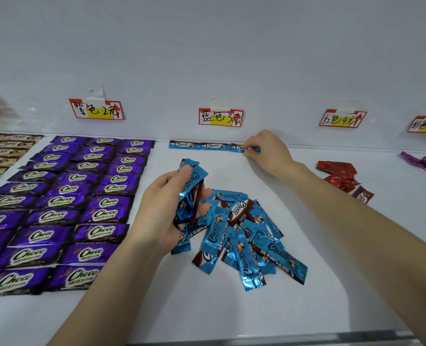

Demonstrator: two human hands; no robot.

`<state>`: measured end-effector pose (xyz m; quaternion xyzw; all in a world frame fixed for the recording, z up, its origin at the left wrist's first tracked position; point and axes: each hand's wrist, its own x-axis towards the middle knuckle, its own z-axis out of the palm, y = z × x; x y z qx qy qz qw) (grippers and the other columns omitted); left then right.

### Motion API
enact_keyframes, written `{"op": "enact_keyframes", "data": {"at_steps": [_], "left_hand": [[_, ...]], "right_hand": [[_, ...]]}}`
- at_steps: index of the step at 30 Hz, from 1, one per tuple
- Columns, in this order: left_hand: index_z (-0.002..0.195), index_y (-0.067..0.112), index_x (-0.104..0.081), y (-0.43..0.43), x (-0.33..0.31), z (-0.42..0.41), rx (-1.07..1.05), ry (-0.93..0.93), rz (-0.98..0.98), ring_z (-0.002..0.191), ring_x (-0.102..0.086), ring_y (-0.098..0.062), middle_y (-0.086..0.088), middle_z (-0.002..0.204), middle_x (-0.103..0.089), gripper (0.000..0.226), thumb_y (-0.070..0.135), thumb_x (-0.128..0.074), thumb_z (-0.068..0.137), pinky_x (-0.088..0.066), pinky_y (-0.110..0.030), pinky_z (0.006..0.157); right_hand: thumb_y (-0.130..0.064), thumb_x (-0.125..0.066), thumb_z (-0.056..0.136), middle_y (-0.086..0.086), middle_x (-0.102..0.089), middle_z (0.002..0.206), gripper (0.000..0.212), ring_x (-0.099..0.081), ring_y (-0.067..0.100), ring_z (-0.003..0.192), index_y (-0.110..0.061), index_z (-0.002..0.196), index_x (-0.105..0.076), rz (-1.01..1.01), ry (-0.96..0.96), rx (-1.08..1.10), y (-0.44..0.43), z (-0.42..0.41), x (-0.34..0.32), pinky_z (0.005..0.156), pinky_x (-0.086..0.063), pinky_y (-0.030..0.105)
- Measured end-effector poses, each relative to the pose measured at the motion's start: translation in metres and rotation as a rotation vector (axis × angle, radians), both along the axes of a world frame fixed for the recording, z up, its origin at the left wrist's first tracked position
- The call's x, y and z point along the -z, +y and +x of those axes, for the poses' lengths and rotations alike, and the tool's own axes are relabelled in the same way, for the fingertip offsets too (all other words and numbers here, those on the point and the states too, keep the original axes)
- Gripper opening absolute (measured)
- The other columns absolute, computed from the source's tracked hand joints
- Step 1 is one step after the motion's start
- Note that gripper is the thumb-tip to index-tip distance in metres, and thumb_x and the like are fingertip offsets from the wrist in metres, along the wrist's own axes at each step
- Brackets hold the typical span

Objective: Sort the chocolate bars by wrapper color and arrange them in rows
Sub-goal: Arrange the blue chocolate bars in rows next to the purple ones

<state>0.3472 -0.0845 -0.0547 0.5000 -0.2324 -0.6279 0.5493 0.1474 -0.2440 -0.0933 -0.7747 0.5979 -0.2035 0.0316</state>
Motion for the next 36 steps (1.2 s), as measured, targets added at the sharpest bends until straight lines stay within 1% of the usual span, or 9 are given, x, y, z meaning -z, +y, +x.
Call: {"op": "enact_keyframes", "data": {"at_steps": [7,15,21,24,27,29,32,34,36], "left_hand": [[0.102,0.010,-0.060,0.001,0.000,0.000,0.002,0.009,0.011,0.058,-0.069,-0.010,-0.012,0.090,-0.068,0.022,0.028,-0.057,0.091,-0.056,-0.023,0.048],[0.097,0.012,-0.062,0.001,0.000,0.003,0.015,0.073,0.002,0.060,-0.070,-0.011,-0.006,0.067,-0.071,0.022,0.032,-0.054,0.093,-0.056,-0.023,0.050],[0.101,0.008,-0.059,0.007,-0.005,0.003,0.048,0.225,-0.043,0.066,-0.071,-0.015,-0.010,0.078,-0.072,0.016,0.012,-0.046,0.094,-0.057,-0.026,0.056],[0.107,0.006,-0.056,0.008,-0.007,0.002,0.046,0.148,-0.113,0.068,-0.071,-0.015,-0.013,0.091,-0.069,0.016,0.004,-0.047,0.094,-0.055,-0.024,0.048],[0.105,0.009,-0.057,0.012,-0.010,0.003,0.071,0.073,-0.193,0.068,-0.071,-0.015,-0.014,0.097,-0.069,0.016,0.005,-0.055,0.090,-0.054,-0.022,0.048],[0.104,0.010,-0.058,0.017,-0.012,0.002,0.101,0.021,-0.251,0.069,-0.071,-0.016,-0.014,0.096,-0.069,0.017,0.005,-0.059,0.088,-0.054,-0.022,0.049],[0.097,0.014,-0.060,0.027,-0.016,0.001,0.093,0.021,-0.291,0.070,-0.071,-0.017,-0.009,0.089,-0.071,0.011,0.008,-0.059,0.088,-0.054,-0.023,0.049],[0.091,0.014,-0.059,0.035,-0.019,0.003,0.088,0.085,-0.287,0.069,-0.071,-0.018,-0.008,0.085,-0.073,0.003,0.014,-0.056,0.091,-0.054,-0.023,0.048],[0.086,0.014,-0.055,0.041,-0.021,0.007,0.087,0.149,-0.259,0.068,-0.071,-0.018,-0.008,0.082,-0.073,0.009,0.017,-0.053,0.094,-0.054,-0.024,0.047]], "right_hand": [[-0.019,-0.046,0.095,0.015,-0.056,0.110,0.027,-0.053,0.031,0.101,-0.014,0.115,-0.064,0.045,0.048,0.034,0.001,0.004,0.002,0.082,-0.045,0.037],[-0.023,-0.044,0.096,0.013,-0.054,0.113,0.029,-0.051,0.027,0.102,-0.015,0.119,-0.060,0.051,0.069,0.032,0.000,0.002,0.002,0.083,-0.044,0.034],[-0.025,-0.044,0.096,0.013,-0.051,0.120,0.033,-0.049,0.027,0.108,-0.014,0.127,-0.053,0.134,0.091,0.031,0.009,0.006,-0.008,0.089,-0.041,0.033],[-0.025,-0.046,0.096,0.008,-0.055,0.124,0.034,-0.052,0.020,0.108,-0.011,0.126,-0.052,0.114,-0.153,0.004,0.036,0.019,-0.033,0.086,-0.038,0.025],[-0.030,-0.049,0.094,0.000,-0.065,0.105,0.021,-0.062,0.008,0.087,-0.018,0.108,-0.059,0.235,-0.606,-0.125,0.084,0.040,-0.067,0.074,-0.048,0.024],[-0.033,-0.055,0.090,-0.003,-0.067,0.088,0.018,-0.062,0.004,0.070,-0.019,0.100,-0.061,0.324,-0.662,-0.208,0.114,0.051,-0.083,0.061,-0.049,0.020],[-0.020,-0.064,0.084,-0.003,-0.064,0.070,0.011,-0.057,0.003,0.055,-0.013,0.093,-0.066,0.299,-0.664,-0.269,0.143,0.057,-0.091,0.050,-0.045,0.018],[-0.012,-0.065,0.083,0.000,-0.064,0.068,0.003,-0.058,0.004,0.054,-0.013,0.086,-0.065,0.273,-0.783,-0.275,0.155,0.056,-0.094,0.051,-0.047,0.017],[-0.007,-0.063,0.083,0.001,-0.065,0.073,0.007,-0.062,0.007,0.059,-0.014,0.083,-0.063,0.252,-0.901,-0.298,0.166,0.052,-0.095,0.059,-0.052,0.018]]}}
